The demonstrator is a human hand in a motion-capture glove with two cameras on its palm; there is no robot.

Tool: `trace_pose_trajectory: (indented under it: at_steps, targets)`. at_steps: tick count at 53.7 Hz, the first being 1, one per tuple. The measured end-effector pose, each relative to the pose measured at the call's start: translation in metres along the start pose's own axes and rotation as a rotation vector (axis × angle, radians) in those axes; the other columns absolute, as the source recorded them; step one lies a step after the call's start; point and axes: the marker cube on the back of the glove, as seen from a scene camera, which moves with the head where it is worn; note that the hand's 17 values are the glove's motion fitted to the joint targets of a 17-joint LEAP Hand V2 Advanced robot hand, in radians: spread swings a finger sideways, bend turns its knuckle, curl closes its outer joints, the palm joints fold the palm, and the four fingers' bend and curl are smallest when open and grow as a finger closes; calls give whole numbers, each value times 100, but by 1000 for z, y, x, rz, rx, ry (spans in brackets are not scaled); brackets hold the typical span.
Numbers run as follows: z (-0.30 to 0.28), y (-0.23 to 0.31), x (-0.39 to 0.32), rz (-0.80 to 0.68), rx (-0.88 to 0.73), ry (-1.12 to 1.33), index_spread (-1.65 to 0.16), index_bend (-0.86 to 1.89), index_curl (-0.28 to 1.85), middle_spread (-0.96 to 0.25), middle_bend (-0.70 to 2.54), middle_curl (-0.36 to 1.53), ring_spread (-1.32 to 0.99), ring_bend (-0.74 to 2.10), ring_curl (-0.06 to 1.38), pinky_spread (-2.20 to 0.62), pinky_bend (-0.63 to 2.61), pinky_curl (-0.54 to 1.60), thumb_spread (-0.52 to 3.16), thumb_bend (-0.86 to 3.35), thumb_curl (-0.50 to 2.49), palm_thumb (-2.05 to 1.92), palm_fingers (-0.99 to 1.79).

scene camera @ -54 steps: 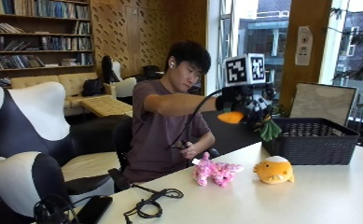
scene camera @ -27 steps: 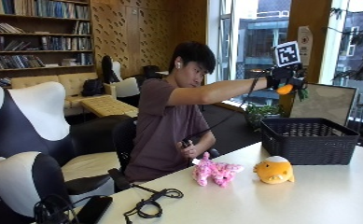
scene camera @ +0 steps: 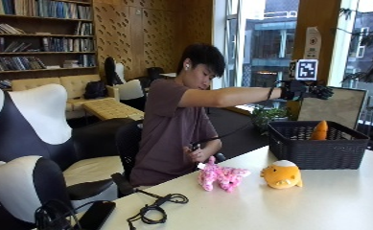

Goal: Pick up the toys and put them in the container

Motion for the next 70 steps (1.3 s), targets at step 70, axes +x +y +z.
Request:
trace_pose_trajectory:
  at_steps: [70]
  targets:
    - [268,312,314,372,-150,2,-12,-9,3,8,30,29,-2,81,39,-2,114,40,126,-5,22,-6,6]
